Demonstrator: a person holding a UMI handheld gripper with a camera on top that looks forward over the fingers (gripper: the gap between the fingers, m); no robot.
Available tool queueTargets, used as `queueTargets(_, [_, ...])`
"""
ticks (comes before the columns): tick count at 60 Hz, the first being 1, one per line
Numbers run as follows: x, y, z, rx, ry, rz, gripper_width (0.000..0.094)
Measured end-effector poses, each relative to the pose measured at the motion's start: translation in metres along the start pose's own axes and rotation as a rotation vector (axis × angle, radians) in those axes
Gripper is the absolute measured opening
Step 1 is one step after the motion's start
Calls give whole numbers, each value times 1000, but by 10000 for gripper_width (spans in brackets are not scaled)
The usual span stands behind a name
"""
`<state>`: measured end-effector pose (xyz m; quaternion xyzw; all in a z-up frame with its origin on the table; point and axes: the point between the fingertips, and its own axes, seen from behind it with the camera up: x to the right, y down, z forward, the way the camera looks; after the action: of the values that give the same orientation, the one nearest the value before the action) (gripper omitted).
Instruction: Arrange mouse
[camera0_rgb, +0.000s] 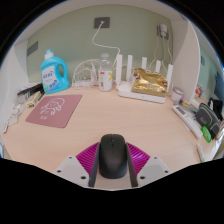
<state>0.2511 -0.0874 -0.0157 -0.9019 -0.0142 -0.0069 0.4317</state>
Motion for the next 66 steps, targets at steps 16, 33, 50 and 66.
queueTargets(16, [8, -3, -5, -57, 125, 10, 360])
queueTargets(33, [10, -161, -73, 198, 299, 64, 361])
queueTargets(50, [-147, -280, -38, 335, 95, 15, 359])
queueTargets(66, [-255, -161, 112, 50, -27, -10, 366])
